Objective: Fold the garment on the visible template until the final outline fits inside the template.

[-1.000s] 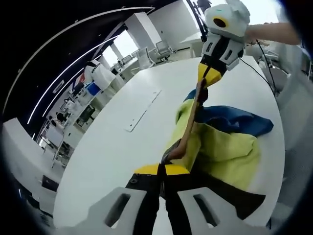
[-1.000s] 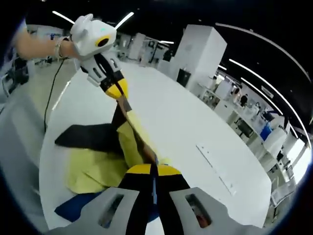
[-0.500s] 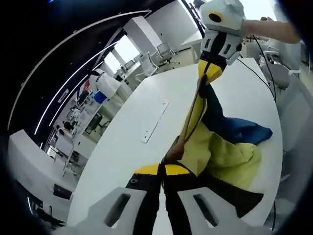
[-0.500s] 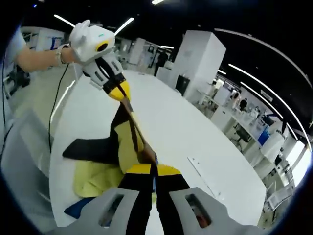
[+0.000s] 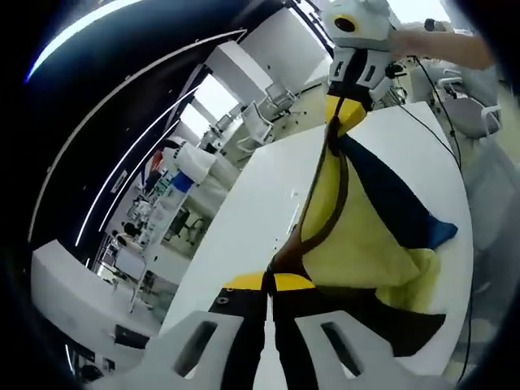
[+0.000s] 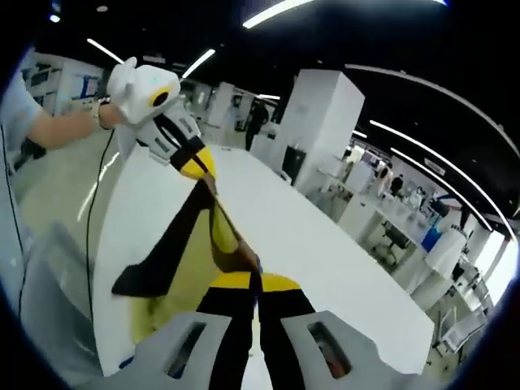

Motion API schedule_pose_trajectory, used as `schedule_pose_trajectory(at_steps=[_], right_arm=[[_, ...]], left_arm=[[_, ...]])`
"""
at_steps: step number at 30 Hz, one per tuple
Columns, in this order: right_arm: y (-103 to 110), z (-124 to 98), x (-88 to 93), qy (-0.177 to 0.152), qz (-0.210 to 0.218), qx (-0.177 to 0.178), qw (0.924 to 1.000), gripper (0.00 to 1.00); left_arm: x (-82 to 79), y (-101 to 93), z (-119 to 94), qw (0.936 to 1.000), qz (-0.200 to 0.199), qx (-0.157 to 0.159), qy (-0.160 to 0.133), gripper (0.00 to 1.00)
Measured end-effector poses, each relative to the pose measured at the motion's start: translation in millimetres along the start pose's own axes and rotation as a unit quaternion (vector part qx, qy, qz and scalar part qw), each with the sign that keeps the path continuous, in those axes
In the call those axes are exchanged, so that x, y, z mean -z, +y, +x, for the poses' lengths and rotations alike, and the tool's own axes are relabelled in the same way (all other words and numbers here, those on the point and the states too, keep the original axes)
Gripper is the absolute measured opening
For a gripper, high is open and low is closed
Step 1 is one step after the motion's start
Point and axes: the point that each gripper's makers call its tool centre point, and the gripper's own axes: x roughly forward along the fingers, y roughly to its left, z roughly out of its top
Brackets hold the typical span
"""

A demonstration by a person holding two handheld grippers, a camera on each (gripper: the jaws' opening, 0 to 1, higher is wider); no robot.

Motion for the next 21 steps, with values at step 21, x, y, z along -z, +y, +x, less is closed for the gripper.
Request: schedule_pose_trajectory(at_steps=[21], right_arm=[[-31.1,-42.9,-81.8,-0.017,-0.05,0.017,0.9984,0.01]], left_arm=[[-64.4,68.1,-53.9,0.9953,0.074,-0.059,-0.02,0.0]])
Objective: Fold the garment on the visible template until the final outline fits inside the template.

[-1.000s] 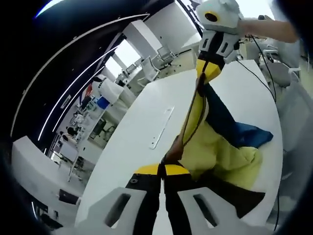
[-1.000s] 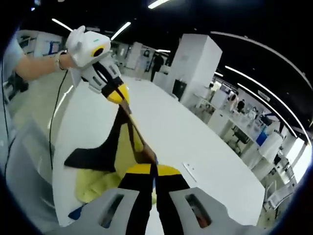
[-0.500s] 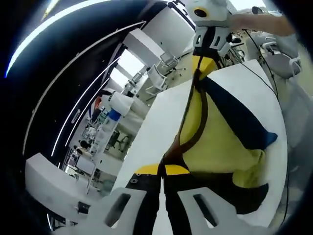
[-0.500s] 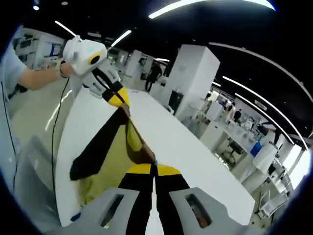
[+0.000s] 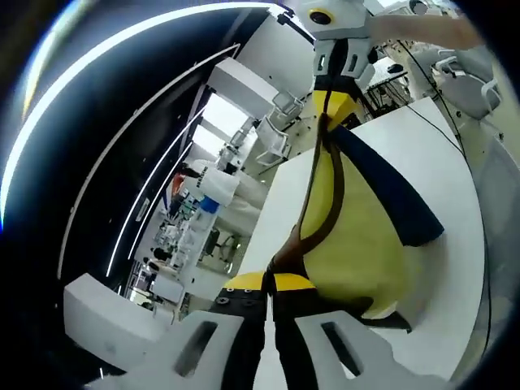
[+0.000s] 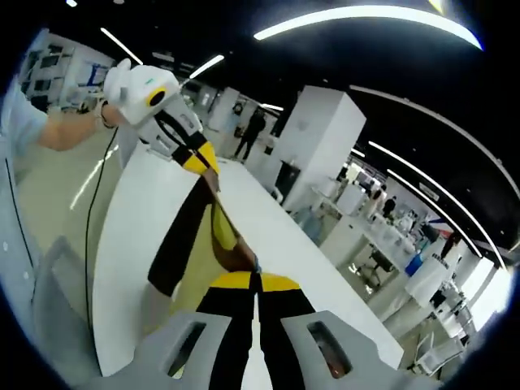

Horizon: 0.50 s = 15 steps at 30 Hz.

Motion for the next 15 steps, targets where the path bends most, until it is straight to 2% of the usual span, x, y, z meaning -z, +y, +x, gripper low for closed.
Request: schedule_pose_trajectory(at_steps=[8,15], right_arm=[[2.1,-17.1,-21.7,0.002,0.002,-0.014,0.9999,0.01],[6.0,-40.8,-43.9,0.003,-0.012,-0.024,0.9996,0.01]], left_arm=[[-14.1,4.8,-17.7,0.9998,-0.005,0.018,-0.007,0.0],[-34.0,10.6,-45.6,0.9997,0.001,0.022,-0.013,0.0]])
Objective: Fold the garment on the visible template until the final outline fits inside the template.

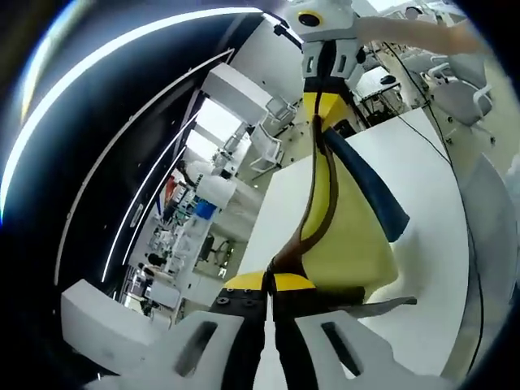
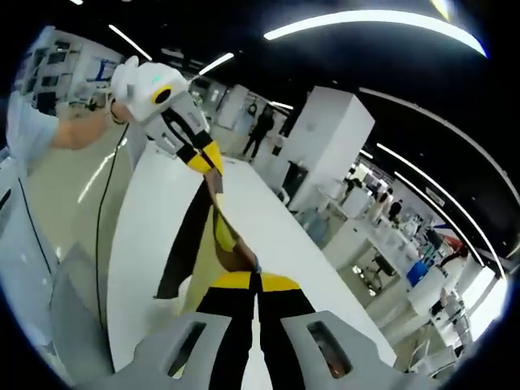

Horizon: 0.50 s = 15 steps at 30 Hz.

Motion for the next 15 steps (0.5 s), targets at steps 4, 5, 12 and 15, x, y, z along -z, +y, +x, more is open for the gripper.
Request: schedule_pose_trajectory(at_steps=[4,5,12,15], right_arm=[[13.3,-16.1,-9.6,-0.013,-0.001,0.001,0.9999,0.01],[19.2,-20.3,-11.7,-0.016,-0.003,-0.001,0.9999,0.01],[49.7,-39.8,-22.8,-0.024,-0.018,-0.005,0.9995,0.01],[60.1,-46.4,-26.1,-0.026,-0.021,-0.007,0.9994,0.01]], left_arm=[[-9.7,-7.6,-24.6,1.0,0.008,-0.001,-0.001,0.0],[-11.3,-9.9,-28.0,1.0,0.007,-0.001,-0.003,0.0],[-21.7,-36.6,-59.2,0.9998,0.012,0.016,-0.007,0.0],[-25.2,-44.6,-70.4,0.9997,0.012,0.02,-0.01,0.0]])
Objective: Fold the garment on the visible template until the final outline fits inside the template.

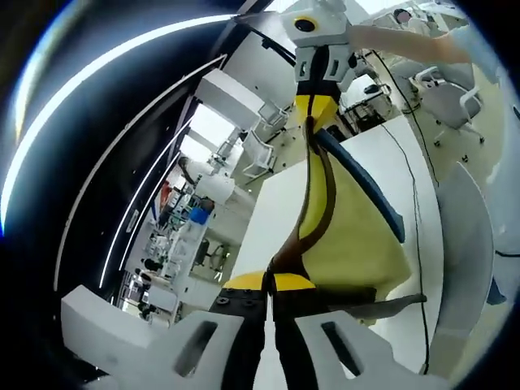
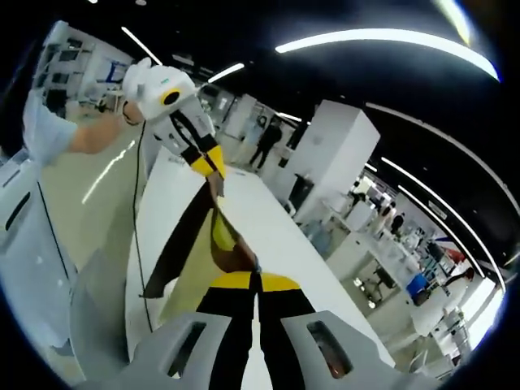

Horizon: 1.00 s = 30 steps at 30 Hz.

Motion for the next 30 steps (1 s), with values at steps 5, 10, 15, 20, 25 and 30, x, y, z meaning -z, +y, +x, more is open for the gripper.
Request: schedule_pose_trajectory(at_steps=[5,10,15,20,25,30], right_arm=[[13.9,-12.5,-11.1,-0.011,-0.001,0.0,0.9999,0.01],[33.5,-23.6,-18.7,-0.018,-0.009,-0.001,0.9998,0.01],[53.2,-29.6,-25.2,-0.021,-0.016,-0.008,0.9996,0.01],[71.4,-35.5,-34.2,-0.028,-0.018,-0.019,0.9993,0.01],[85.2,-39.0,-35.3,-0.034,-0.013,-0.025,0.999,0.01],[103.6,-38.6,-29.3,-0.03,-0.008,-0.043,0.9986,0.01]], left_arm=[[-9.7,-11.3,-20.4,1.0,0.006,-0.002,-0.006,0.0],[-13.2,-27.1,-37.8,0.9999,0.006,0.003,-0.008,0.0],[-17.3,-42.0,-55.7,0.9999,0.002,0.009,-0.007,0.0],[-21.4,-51.2,-69.4,0.9999,-0.001,0.008,-0.006,0.0],[-22.2,-65.0,-81.4,0.9999,-0.004,0.014,-0.005,0.0],[-18.3,-85.9,-83.7,0.9992,-0.017,0.035,-0.004,0.0]])
